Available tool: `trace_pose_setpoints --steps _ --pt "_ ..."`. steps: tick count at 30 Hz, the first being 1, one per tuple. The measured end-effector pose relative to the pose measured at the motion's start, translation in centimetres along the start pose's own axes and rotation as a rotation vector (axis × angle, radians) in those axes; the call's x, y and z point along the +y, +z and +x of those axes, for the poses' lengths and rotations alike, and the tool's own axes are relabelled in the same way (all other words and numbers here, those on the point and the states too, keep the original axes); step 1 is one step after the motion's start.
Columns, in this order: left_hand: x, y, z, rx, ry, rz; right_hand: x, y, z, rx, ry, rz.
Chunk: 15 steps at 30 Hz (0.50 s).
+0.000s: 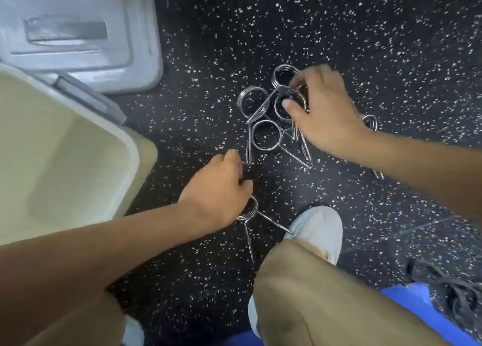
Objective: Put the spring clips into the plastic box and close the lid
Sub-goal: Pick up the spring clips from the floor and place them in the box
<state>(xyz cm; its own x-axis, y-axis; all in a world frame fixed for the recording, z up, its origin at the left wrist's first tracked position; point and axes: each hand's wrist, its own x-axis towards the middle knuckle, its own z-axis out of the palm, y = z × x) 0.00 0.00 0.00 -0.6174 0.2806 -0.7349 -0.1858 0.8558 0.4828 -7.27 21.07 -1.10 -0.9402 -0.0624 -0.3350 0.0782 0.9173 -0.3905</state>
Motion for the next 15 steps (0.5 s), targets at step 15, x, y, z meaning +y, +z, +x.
trace_pose_setpoints --steps 15 --pt "-2.8 3.8 2.3 -0.174 -0.041 0.109 3.5 2.5 4.1 0.072 -0.313 -0.355"
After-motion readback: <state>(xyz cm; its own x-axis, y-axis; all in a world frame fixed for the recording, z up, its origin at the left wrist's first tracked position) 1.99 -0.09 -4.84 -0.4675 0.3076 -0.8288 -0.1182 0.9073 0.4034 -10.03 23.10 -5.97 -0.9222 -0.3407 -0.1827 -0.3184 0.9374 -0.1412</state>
